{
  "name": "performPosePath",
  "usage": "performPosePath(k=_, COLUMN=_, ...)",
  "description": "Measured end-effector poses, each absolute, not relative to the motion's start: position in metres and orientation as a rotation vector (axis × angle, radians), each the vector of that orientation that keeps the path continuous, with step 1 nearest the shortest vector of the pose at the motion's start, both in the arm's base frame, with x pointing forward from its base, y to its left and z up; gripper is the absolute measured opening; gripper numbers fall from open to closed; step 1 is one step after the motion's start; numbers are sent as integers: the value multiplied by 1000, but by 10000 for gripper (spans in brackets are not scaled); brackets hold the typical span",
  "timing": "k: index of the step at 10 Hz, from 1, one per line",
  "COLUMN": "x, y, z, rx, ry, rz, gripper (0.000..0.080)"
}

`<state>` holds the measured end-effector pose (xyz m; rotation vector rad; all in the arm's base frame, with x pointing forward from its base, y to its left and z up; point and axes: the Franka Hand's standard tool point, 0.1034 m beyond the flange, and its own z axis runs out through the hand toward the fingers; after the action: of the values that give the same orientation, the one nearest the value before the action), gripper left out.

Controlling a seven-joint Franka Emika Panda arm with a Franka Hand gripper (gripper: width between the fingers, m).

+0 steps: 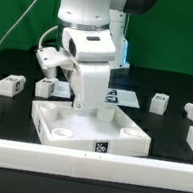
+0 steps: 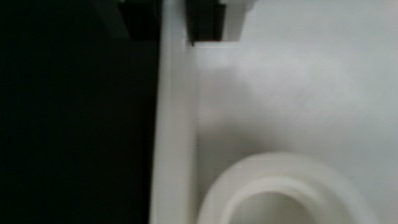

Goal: Assemble one leg

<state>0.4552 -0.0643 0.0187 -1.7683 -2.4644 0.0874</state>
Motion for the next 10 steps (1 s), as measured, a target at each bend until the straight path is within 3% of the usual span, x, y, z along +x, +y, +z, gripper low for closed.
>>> performPosePath(k=6, x=455, y=-63, z=19, rx=-1792, ry=-2449, rz=86, gripper=58)
performPosePath(k=10, x=460, y=-20, z=18, rx=-2018, ry=-2288, rz=51, gripper=58)
